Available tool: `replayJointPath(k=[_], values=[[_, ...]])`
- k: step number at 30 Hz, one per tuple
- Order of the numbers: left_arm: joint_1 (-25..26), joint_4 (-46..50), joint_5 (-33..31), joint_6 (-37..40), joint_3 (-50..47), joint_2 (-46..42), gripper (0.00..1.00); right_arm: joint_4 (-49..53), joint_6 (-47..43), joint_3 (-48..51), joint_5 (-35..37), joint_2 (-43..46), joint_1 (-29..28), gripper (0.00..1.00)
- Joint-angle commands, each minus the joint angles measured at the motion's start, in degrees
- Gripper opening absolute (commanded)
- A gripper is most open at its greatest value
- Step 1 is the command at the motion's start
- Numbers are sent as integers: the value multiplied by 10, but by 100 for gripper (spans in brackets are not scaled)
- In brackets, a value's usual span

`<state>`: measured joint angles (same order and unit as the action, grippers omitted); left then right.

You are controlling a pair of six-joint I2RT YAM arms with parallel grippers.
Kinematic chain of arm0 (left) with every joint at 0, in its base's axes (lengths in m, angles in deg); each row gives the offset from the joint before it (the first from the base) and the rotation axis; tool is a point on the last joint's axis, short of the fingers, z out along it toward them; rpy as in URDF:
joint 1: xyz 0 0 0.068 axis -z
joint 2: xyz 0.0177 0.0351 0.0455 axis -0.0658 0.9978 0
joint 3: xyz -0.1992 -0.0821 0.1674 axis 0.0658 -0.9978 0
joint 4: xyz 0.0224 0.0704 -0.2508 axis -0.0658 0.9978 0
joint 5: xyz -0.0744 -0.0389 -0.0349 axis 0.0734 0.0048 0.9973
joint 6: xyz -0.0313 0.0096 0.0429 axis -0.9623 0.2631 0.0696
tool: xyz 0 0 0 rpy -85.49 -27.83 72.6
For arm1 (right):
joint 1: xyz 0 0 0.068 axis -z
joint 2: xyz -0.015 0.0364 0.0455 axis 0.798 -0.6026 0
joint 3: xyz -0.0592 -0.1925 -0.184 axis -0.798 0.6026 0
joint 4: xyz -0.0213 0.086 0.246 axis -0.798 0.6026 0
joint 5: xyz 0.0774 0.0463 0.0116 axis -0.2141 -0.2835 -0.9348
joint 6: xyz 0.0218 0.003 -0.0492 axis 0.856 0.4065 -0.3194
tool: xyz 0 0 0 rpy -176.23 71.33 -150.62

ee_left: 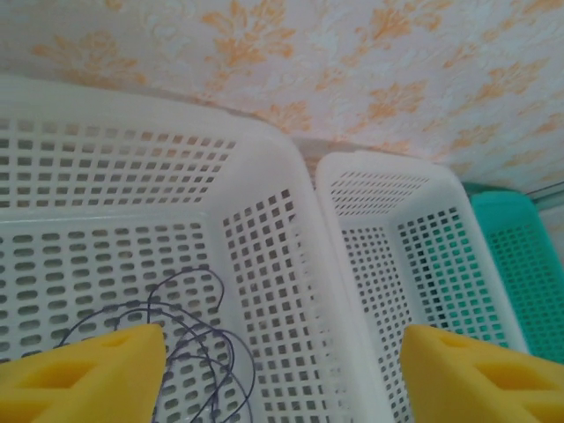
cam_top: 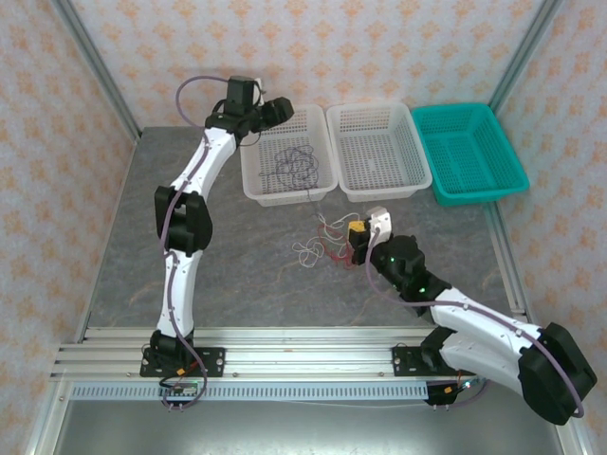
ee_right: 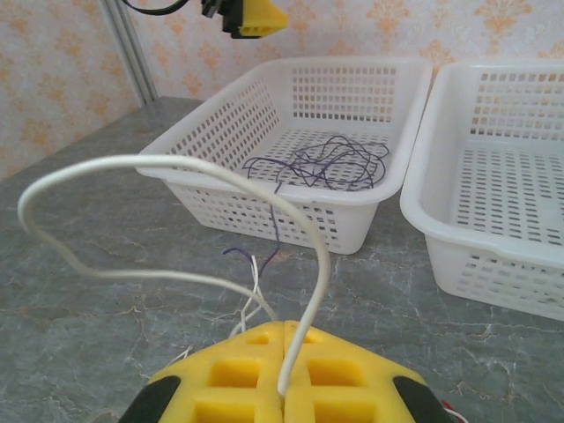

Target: Untangle the cables

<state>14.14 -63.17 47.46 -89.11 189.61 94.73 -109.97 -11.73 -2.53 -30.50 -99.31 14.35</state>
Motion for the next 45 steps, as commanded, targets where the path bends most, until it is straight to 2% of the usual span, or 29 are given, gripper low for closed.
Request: replayJointPath(k=[1,7,9,12,14,17,19,23,27,32,36,43,45], values=[[-1,-50,18,36,-82,-123,75,59,41,-42,19,-18,-2,0],[28,-245,43,83,-430,-366,75,133,97,-141,11,-53,6,0],[51,-267,36,124,-508,-419,74,156,107,-177,-2,-66,8,0],[101,-264,18,219,-599,-478,75,187,131,-233,-18,-83,20,0],[133,-295,-6,260,-664,-512,75,212,165,-273,-35,-96,37,0],[166,-408,-10,320,-777,-560,76,269,218,-341,-57,-123,65,0],[192,-482,-44,371,-841,-576,78,301,227,-382,-72,-144,70,0],[210,-502,-45,420,-858,-527,79,320,261,-433,-115,-174,71,0],[215,-625,-104,419,-884,-450,85,328,308,-471,-132,-195,72,0],[216,-731,-179,414,-852,-363,90,361,352,-527,-172,-220,72,0],[216,-752,-209,421,-801,-314,93,388,385,-565,-173,-229,75,0],[215,-786,-254,376,-742,-264,92,390,431,-607,-202,-244,76,0],[214,-805,-245,364,-733,-255,91,389,440,-612,-201,-245,76,0]])
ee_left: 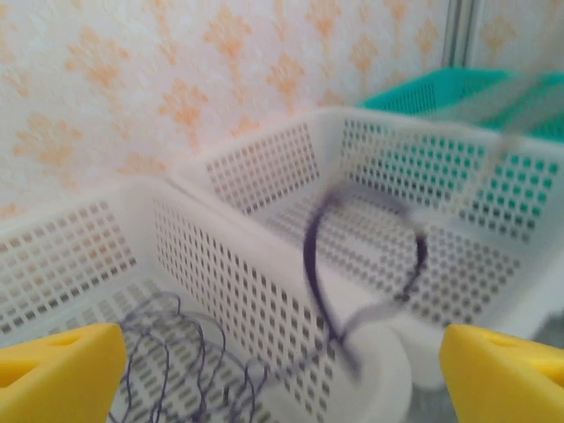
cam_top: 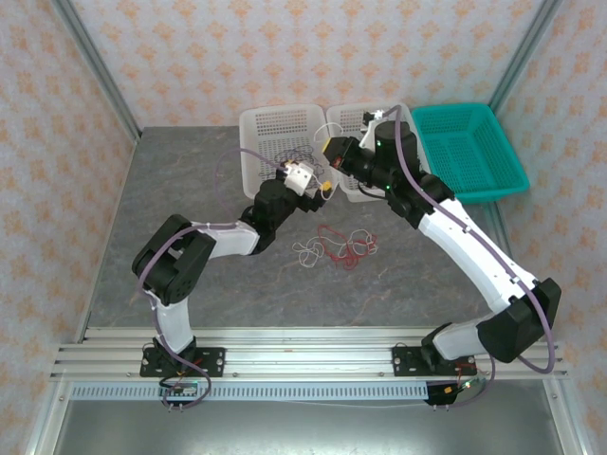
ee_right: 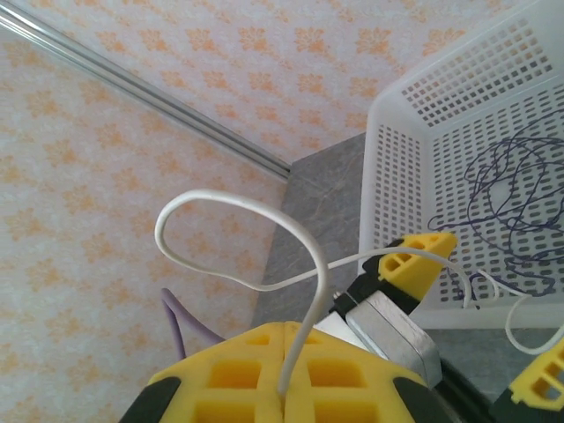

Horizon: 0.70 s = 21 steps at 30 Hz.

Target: Untangle the cables

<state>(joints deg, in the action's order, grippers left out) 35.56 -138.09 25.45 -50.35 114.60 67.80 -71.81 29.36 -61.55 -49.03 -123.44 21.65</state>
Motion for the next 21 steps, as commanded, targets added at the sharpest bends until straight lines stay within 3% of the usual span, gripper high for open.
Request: replayJointPath(k=[1,6,8,12,15,16,21], values=[[0,-53,-18,-27,24,19,90,6,35,-23,-15,-3,3,0],[0,-58,-8,-52,52,55,78,-11,68,-26,-11,2,3,0],[-1,-58,-7,-62,59,62,65,-13,77,-28,-10,4,4,0],[-7,-44,-11,-86,65,62,27,-18,103,-16,-1,19,17,0],[-22,-14,-7,-117,66,58,4,-36,133,12,8,45,43,0],[-29,-16,-5,-127,62,56,0,-43,142,23,13,55,53,0],[-63,-17,13,-168,43,44,0,-53,172,78,29,111,120,0]])
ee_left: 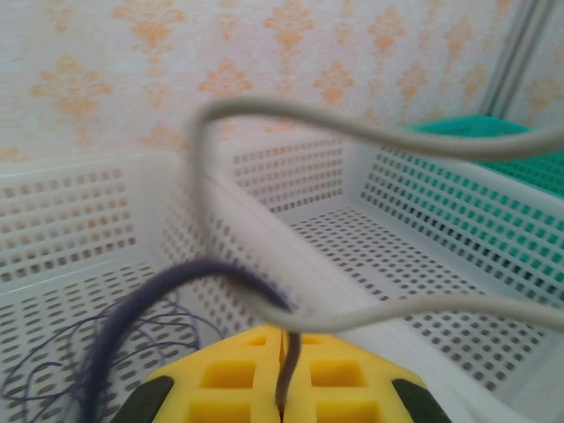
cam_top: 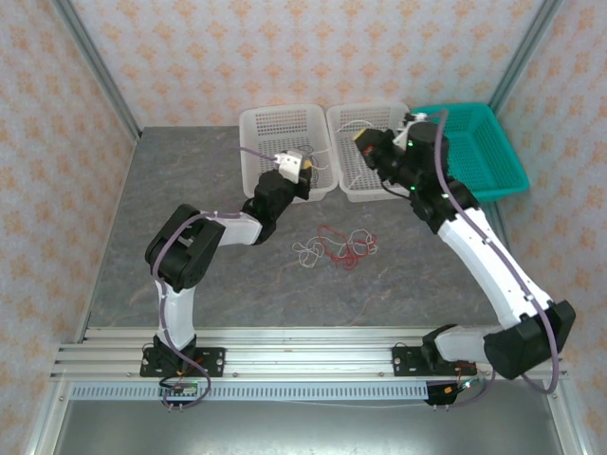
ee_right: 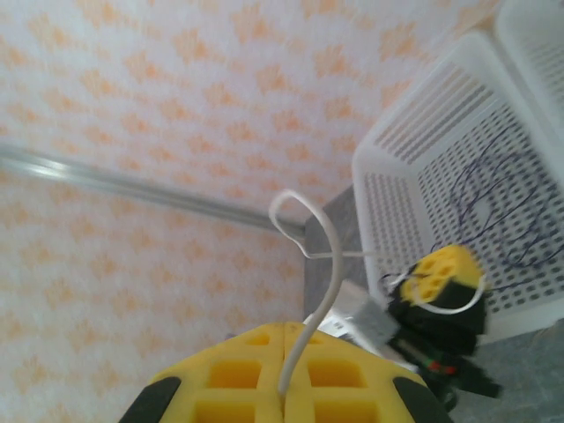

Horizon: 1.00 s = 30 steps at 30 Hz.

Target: Untangle the cables

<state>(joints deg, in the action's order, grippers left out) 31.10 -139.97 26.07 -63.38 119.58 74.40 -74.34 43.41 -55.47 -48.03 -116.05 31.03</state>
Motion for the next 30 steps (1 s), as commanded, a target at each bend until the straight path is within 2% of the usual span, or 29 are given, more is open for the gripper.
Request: replayJointPath(k=[1,9,14,15,16,17,18,20,23,27,30], values=[[-21,7,8,-38,-7,-24,0,-28,33,25,22,46,37,0],[-50,56,24,-56,11,-26,0,-15,35,88,61,149,135,0],[-53,113,36,-65,51,-17,0,11,13,113,62,174,145,0],[-53,119,40,-74,59,-15,6,-1,15,125,42,172,144,0],[-54,125,41,-83,66,-15,18,-13,16,136,20,169,144,0],[-54,134,42,-96,74,-17,34,-29,20,152,-7,163,143,0],[-56,144,41,-109,82,-22,57,-41,21,167,-33,157,139,0],[-58,176,38,-126,95,-40,86,-38,11,186,-64,145,130,0],[-57,262,13,-143,123,-97,98,5,-34,186,-82,131,114,0],[-57,373,-35,-165,149,-159,100,24,-64,180,-84,120,101,0],[-57,421,-59,-167,145,-212,100,25,-81,168,-99,102,90,0]])
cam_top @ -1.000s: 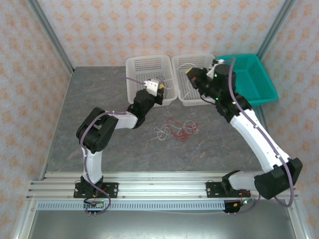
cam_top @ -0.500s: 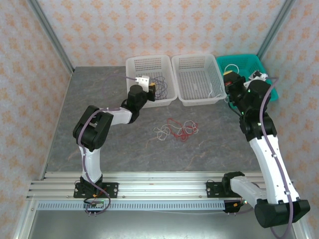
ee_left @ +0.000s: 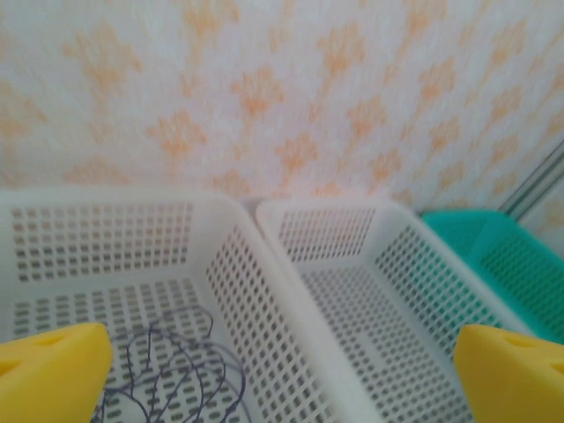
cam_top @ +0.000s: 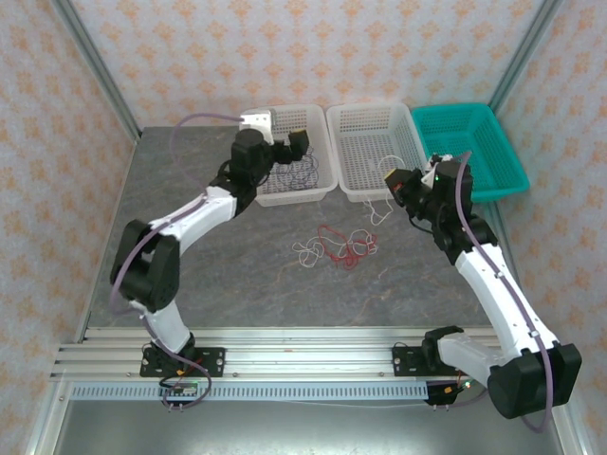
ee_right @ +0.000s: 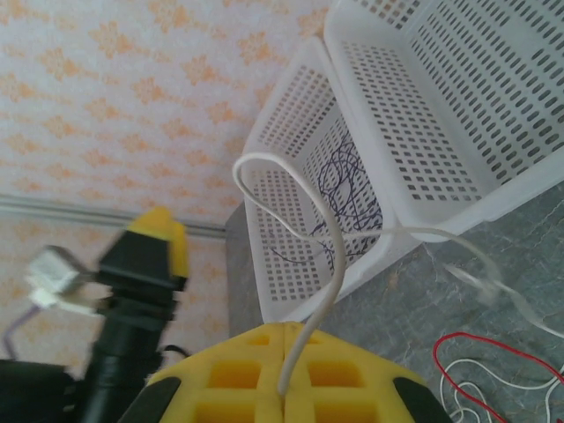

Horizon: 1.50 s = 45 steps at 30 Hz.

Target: Untangle the cables

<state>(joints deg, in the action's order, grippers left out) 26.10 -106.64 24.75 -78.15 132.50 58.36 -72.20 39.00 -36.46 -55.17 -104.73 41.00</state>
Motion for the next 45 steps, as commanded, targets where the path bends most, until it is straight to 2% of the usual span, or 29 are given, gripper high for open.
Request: replayJointPath(k=[1,4,8,11,14,17,21,25,27,28,30,31,32,33,39,42,45], values=[[-7,113,-53,-18,19,-66,100,4,-41,-26,-33,-19,-14,0],[-7,176,-47,-12,21,-119,100,5,-51,-46,-47,-47,-27,0],[6,173,62,-23,-34,-209,100,1,-53,-82,-25,-70,-30,0],[45,192,118,3,-74,-270,100,-6,-65,-130,23,-105,-29,0],[96,213,139,37,-121,-325,100,-16,-69,-195,53,-155,-18,0],[126,218,132,31,-174,-376,100,-31,-65,-266,73,-227,2,0],[134,241,98,-5,-236,-436,100,-12,-91,-367,95,-339,21,0],[134,292,48,-46,-274,-472,100,53,-129,-465,105,-457,36,0],[134,294,45,-64,-290,-481,100,75,-151,-495,102,-499,36,0],[134,289,44,-75,-299,-487,100,85,-153,-505,95,-517,37,5],[134,284,38,-98,-313,-490,100,108,-156,-521,84,-539,37,45],[134,286,34,-111,-317,-488,100,130,-154,-531,89,-543,37,68],[135,291,34,-122,-318,-482,100,147,-154,-531,96,-536,36,76],[134,296,38,-128,-317,-477,100,150,-155,-518,105,-525,36,79],[137,312,52,-200,-318,-418,98,46,-165,-293,104,-319,34,76],[142,326,46,-235,-318,-382,85,31,-184,-182,91,-210,14,75],[145,338,29,-278,-314,-340,65,59,-206,-106,109,-128,-38,74]])
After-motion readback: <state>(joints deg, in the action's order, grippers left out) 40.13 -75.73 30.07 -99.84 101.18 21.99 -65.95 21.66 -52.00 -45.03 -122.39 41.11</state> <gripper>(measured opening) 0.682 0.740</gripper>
